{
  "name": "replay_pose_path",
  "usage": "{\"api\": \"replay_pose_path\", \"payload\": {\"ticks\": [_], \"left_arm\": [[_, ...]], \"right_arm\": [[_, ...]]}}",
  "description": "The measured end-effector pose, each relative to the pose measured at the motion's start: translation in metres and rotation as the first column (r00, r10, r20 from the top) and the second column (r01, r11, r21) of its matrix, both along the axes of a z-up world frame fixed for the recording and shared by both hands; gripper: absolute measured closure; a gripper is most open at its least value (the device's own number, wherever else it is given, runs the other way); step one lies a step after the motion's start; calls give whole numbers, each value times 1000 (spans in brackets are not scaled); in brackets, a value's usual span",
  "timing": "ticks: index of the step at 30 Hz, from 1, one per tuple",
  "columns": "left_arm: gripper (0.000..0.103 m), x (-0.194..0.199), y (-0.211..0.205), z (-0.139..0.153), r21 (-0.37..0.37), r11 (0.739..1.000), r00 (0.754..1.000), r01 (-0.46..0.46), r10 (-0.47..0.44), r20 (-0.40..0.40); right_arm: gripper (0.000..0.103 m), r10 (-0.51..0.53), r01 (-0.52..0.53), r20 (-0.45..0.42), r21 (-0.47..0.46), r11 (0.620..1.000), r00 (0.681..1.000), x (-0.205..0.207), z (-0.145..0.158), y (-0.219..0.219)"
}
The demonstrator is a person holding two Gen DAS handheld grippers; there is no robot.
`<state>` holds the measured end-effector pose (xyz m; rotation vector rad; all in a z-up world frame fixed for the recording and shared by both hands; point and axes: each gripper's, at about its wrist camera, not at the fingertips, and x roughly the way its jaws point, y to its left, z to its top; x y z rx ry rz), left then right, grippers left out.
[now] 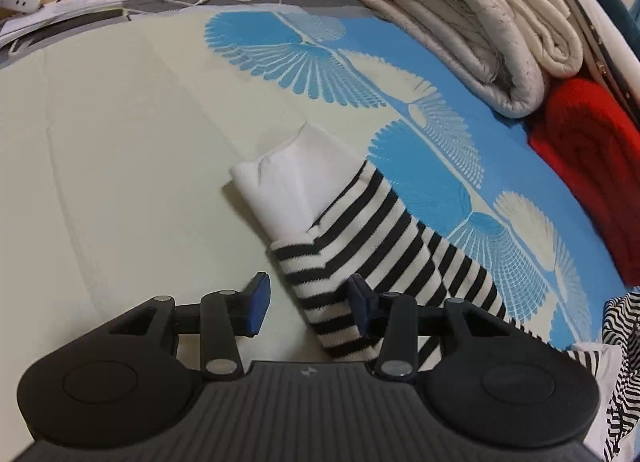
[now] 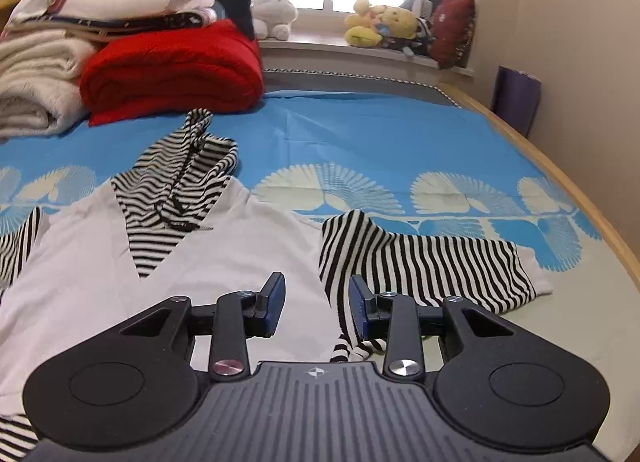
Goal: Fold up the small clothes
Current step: 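Fold the held sleeve across the white body and open the left gripper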
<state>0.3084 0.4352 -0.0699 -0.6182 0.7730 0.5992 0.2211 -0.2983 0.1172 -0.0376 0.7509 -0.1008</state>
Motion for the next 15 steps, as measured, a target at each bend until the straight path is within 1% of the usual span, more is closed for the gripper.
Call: {"api": "replay_pose_path", "payload": {"ticks": [1,2,4,5,7,9,10,11,12,13,14,15], "left_arm": [[97,1,0,1,6,1000,1000,18,-18,8],[100,0,-1,3,22,999,1000,26,-26,7],[100,-8,-4,14,80,997,1000,-15,14,13],[100,-13,-4,18,91,995,999,-43,42,22],[100,-19,-4,23,79,993,996,-87,85,32],[96,-22,-2,19,38,993,993,-114,113,24],[89,-21,1,14,-2,993,993,-118,118,11],[84,-18,5,6,-60,992,994,-109,109,-2],[82,-18,7,1,-95,990,994,-109,109,-5],[87,-19,9,-1,-94,988,993,-120,120,-1],[95,-20,9,1,-74,989,992,-127,127,1],[98,-20,8,4,-61,990,992,-125,125,5]], "right_arm": [[66,3,-3,-6,-8,1000,1000,1,-1,2],[66,5,-5,-8,-7,1000,1000,1,-1,4],[66,2,-2,-11,-2,1000,1000,2,-2,5],[66,-1,1,-14,-3,1000,1000,2,-3,6],[66,-3,3,-18,0,1000,1000,3,-3,7],[66,4,-4,-14,-4,1000,1000,3,-2,10],[66,9,-9,-13,-9,1000,1000,3,-3,12],[66,11,-11,-14,-9,1000,1000,3,-3,13],[66,11,-11,-14,-6,1000,1000,3,-3,13],[66,10,-10,-16,-3,1000,1000,2,-3,14],[65,10,-10,-18,-3,1000,1000,2,-4,14],[65,9,-9,-20,-5,1000,1000,1,-4,15]]}}
